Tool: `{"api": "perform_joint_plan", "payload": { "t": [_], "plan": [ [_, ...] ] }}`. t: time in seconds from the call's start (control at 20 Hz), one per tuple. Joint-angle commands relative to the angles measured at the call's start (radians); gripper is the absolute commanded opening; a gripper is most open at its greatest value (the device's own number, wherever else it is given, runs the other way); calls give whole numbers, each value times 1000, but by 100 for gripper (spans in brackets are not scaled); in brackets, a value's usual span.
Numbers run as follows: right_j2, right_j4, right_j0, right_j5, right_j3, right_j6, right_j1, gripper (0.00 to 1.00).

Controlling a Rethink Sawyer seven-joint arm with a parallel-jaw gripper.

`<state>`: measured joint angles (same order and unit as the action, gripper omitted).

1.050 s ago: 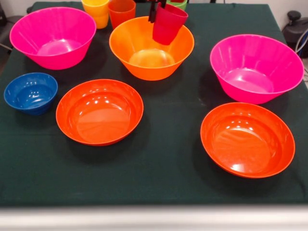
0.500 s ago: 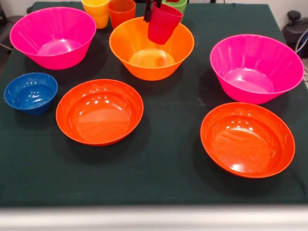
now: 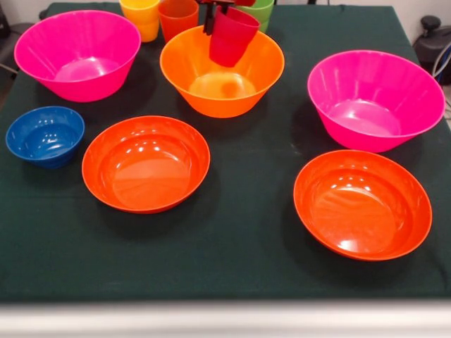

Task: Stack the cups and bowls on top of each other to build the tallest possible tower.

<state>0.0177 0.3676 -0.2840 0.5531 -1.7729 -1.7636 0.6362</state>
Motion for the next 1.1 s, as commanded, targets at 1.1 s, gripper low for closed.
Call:
{"api": "perform_joint_plan", "payload": {
  "t": [1.1],
  "plan": [
    [122, 57, -19, -29, 126, 54, -128, 0]
  ]
}}
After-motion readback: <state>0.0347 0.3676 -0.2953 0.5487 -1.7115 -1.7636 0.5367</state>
